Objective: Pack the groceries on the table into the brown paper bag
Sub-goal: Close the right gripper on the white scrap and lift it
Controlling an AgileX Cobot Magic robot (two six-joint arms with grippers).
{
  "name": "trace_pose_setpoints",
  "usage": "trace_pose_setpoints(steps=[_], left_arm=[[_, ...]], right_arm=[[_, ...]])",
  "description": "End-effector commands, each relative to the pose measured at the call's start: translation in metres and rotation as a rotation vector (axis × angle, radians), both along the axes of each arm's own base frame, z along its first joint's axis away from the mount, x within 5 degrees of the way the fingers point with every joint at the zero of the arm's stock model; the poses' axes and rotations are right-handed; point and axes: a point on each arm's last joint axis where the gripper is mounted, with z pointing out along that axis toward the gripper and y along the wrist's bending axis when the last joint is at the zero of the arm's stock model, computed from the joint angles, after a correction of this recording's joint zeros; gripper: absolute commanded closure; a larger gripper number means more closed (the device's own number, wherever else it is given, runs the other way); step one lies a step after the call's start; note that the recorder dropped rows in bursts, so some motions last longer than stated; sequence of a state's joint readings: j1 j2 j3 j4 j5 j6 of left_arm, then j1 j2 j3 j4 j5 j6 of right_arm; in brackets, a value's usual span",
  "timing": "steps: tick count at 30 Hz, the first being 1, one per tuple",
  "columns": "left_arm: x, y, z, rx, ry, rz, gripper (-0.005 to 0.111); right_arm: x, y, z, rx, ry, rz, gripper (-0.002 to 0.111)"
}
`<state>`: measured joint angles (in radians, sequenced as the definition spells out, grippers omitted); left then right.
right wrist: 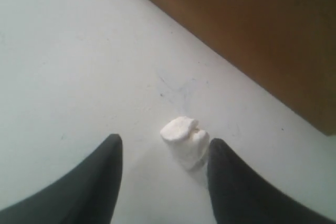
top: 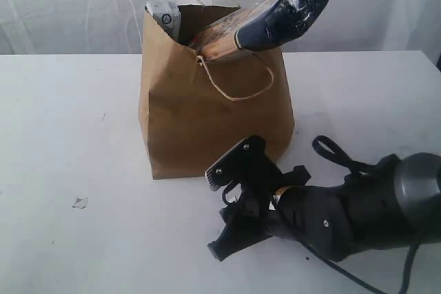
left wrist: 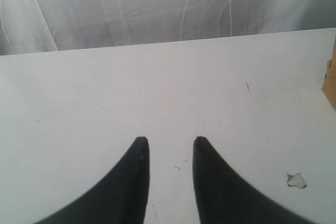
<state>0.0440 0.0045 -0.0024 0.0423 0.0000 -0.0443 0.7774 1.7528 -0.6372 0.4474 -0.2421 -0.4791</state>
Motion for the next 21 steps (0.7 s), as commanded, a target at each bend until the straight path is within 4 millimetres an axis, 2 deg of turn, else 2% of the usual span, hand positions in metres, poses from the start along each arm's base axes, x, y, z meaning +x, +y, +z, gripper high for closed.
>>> trace_pose_setpoints(steps=[1, 9, 11, 17, 21], left_arm=[[0.000, 0.000, -0.001, -0.011, -0.003, 0.004, 0.072], [0.000, 0.000, -0.001, -0.011, -0.003, 0.004, 0.072], [0.000, 0.000, -0.001, -0.011, -0.003, 0.004, 0.072], [0.000, 0.000, -0.001, -0.011, -0.003, 0.004, 0.072], [0.000, 0.000, -0.001, -0.011, -0.003, 0.004, 0.072]], right_arm=[[0.008, 0.007, -0.005, 0.007, -0.012, -0.011, 0.061], [0.013, 0.011, -0.018, -0.004, 0.013, -0.029, 0.062], [0.013, 0.011, -0.019, 0.006, 0.034, -0.047, 0.070], [0.013, 0.011, -0.017, 0.065, 0.073, -0.126, 0.106], [0.014, 0.011, -0.002, 0.126, 0.049, -0.154, 0.108]])
